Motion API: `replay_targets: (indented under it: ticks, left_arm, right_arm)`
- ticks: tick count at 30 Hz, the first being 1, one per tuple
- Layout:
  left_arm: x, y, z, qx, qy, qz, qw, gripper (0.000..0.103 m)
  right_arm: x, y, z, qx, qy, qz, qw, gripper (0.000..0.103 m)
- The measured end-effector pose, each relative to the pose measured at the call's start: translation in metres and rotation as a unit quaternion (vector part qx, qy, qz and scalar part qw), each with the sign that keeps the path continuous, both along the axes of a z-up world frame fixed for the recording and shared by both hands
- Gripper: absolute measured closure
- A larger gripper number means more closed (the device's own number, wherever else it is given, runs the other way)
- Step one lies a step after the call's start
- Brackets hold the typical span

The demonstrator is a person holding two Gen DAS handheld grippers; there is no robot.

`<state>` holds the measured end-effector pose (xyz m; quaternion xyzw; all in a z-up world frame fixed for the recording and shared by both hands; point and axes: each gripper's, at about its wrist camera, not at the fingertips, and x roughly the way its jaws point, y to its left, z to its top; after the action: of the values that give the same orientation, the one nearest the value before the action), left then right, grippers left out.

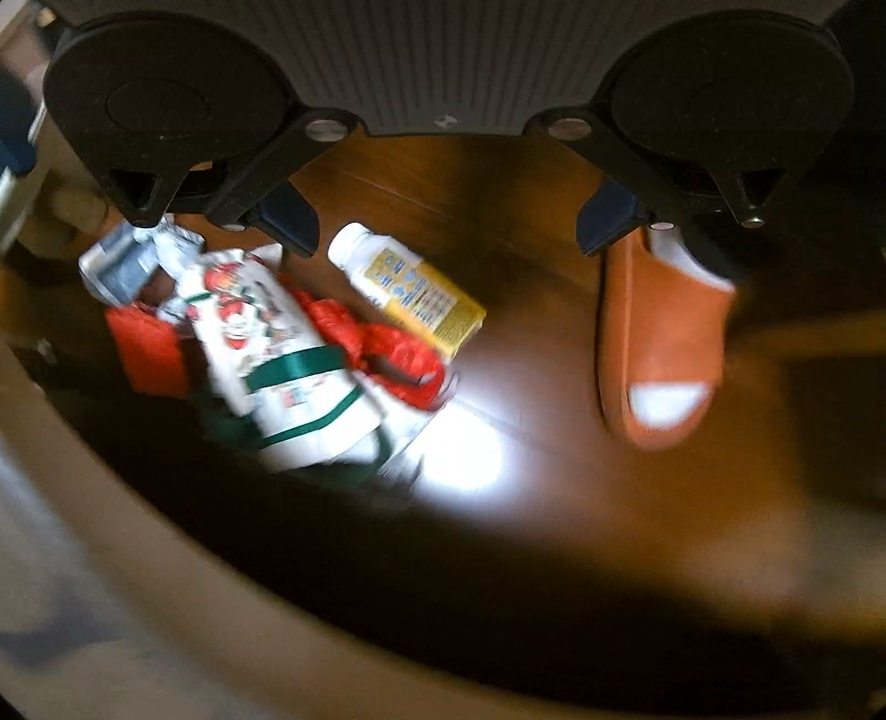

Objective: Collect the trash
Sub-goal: 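Grasp the yellow juice carton with the left tool while the right tool grasps the white-green bag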

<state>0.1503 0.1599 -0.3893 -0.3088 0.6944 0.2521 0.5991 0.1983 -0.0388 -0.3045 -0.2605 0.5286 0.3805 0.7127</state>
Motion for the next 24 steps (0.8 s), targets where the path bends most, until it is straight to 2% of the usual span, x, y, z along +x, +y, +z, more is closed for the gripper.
replay_targets:
  ticks: [4,10,13,19,24]
  left_arm:
    - [0.001,0.012,-0.042,-0.028,0.023,0.06,0.9976,0.003]
    - [0.004,0.006,-0.095,-0.053,0.049,0.087,0.9936,0.003]
    - [0.006,-0.001,-0.114,-0.059,0.056,0.083,0.9932,0.003]
    - [0.004,-0.01,-0.145,-0.068,0.075,0.079,0.9917,0.004]
    - [0.002,-0.01,-0.155,-0.076,0.067,0.08,0.9916,0.008]
  right_arm:
    - [0.006,0.011,-0.029,-0.019,-0.004,0.052,0.998,0.052]
    - [0.016,0.018,-0.067,-0.041,0.006,0.111,0.993,0.052]
    - [0.016,0.024,-0.081,-0.049,0.009,0.138,0.989,0.053]
    - [0.016,0.034,-0.107,-0.058,0.019,0.155,0.986,0.054]
    - [0.013,0.04,-0.125,-0.066,0.014,0.161,0.985,0.06]
